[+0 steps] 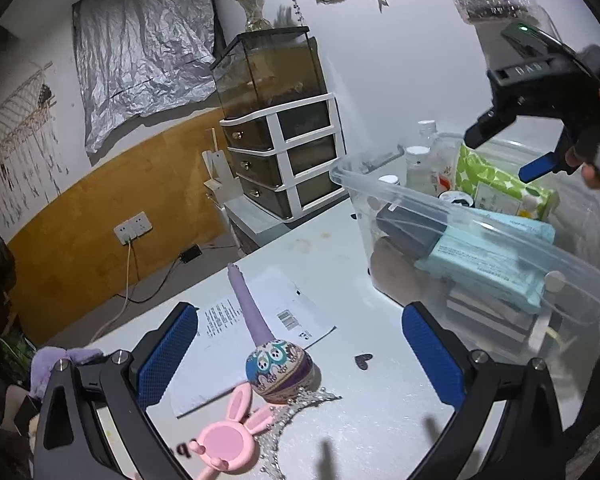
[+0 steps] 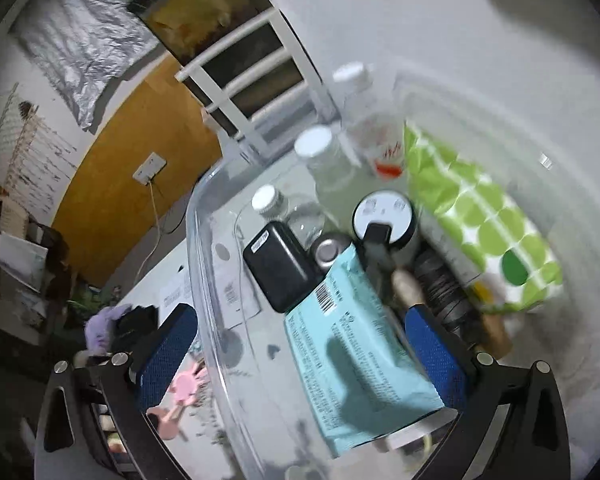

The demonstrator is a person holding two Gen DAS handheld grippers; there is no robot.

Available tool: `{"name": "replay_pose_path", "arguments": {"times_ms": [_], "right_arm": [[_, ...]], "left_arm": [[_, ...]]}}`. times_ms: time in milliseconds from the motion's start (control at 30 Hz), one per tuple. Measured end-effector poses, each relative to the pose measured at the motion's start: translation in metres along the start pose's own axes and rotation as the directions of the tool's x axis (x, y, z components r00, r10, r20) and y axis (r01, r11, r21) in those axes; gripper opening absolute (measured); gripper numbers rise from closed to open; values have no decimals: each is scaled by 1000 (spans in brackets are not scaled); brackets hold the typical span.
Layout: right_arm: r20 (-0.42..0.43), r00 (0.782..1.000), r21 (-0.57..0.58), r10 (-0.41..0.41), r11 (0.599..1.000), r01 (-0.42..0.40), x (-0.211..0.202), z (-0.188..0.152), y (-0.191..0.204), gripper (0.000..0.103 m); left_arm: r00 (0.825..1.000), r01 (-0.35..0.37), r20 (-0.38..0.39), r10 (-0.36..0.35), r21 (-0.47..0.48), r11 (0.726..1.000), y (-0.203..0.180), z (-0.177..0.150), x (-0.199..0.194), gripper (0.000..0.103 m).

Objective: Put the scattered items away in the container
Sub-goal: 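Withdraw the right gripper from the container back over the table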

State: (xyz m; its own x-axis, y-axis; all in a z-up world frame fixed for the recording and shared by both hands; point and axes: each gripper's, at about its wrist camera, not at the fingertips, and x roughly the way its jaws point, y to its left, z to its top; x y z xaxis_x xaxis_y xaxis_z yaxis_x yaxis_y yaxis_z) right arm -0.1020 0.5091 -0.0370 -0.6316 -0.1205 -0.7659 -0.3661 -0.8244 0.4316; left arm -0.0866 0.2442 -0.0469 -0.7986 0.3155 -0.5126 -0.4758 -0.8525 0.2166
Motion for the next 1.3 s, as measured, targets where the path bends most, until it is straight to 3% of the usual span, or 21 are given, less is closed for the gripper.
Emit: {"name": "replay_pose_path", "arguments": {"times_ms": [167, 433, 700, 1033, 1300], "right_arm": [[189, 979, -73, -80, 993, 95, -28, -14, 15, 103], [302, 946, -144, -114, 976, 164, -50, -50, 42, 103], [356, 925, -174, -129, 964, 201, -62, -90, 66, 103], [354, 927, -210, -126, 955, 210, -65, -143, 93, 103], [310, 946, -222, -96, 960, 171, -60, -180, 114, 103]], "left_arm": [[1000, 7, -5, -7, -44, 999, 5, 1, -9, 103], [1000, 24, -7, -25, -121, 992, 21, -2, -30, 103], [1000, 20, -20, -24, -209, 978, 43, -14, -56, 103], [999, -32, -31, 24, -283, 959, 72, -39, -88, 103], [997, -65, -60, 48, -322, 944, 95, -67, -105, 103]]}}
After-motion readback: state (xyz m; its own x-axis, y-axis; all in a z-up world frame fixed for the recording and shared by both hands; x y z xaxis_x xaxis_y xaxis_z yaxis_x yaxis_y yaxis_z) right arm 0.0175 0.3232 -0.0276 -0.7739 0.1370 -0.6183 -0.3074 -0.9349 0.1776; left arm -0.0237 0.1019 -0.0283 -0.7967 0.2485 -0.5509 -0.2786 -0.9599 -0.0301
